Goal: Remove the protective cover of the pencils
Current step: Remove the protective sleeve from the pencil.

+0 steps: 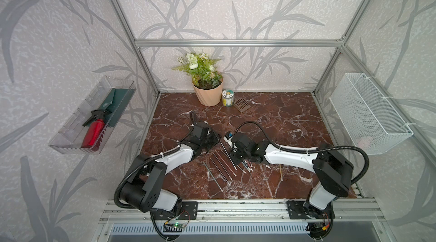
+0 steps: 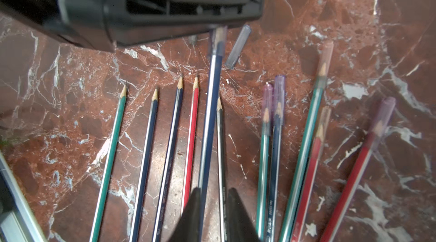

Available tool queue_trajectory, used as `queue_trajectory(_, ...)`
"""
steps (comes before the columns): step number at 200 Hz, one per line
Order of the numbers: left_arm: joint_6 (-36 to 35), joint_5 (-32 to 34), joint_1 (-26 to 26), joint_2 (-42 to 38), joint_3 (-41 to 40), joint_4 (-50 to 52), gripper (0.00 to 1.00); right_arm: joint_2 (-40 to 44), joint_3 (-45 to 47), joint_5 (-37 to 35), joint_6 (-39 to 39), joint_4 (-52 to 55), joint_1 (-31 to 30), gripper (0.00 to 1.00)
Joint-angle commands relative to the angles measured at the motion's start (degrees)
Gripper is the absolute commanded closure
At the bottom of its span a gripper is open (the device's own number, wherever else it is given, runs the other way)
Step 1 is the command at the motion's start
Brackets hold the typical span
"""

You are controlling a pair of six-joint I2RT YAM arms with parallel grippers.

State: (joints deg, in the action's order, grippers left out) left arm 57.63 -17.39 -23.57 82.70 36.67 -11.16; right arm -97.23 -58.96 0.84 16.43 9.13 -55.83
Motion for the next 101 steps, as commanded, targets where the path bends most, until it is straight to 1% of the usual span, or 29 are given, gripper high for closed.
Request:
queue_trajectory(1,0.31,0.75,0.11,0.22,1.30,-0.10,1.00,0.91,-1.01,1.53,-0.51,-1.25,-0.15,0.68)
queue_trajectory(7,0.30,0.73,0.13,0.27,1.30,-0.09,1.00,0.66,-1.19,2.01,-0.52,-1.57,-0.12,0.65)
queue_trajectory(24,0.38,0.60,0.16,0.27,1.30,-0.16,1.00,-0.16,-1.81,2.88,-0.33,-2.42,-0.10,0.55)
queue_trajectory(33,0.43,0.33,0.13,0.27,1.30,-0.25,1.00,-0.24,-2.46,3.02,-0.33,-2.90,-0.13,0.52)
queue_trajectory(36,0.47,0.34,0.16,0.27,1.30,-0.27,1.00,-1.72,-2.66,3.03,-0.32,-2.96,-0.15,0.51)
queue_trajectory(64,0.47,0.05,0.17,-0.07,1.22,-0.27,1.00,-5.49,-5.75,3.11,-0.34,-2.03,-0.07,0.50)
queue_trajectory(70,0.51,0.06,0.21,-0.23,1.13,-0.19,1.00,-6.04,-6.39,3.19,-0.33,-1.91,-0.09,0.51)
queue_trajectory(78,0.53,0.04,0.19,-0.43,1.04,-0.09,1.00,-6.72,-6.99,3.29,-0.33,-1.68,-0.13,0.56)
queue_trajectory(91,0.41,-0.03,0.19,-0.74,0.98,0.12,1.00,-7.31,-7.73,3.33,-0.34,-1.28,-0.15,0.66)
queue_trajectory(101,0.42,-0.16,0.20,-1.02,0.86,0.16,1.00,-7.45,-8.06,3.47,-0.43,-0.98,-0.12,0.78)
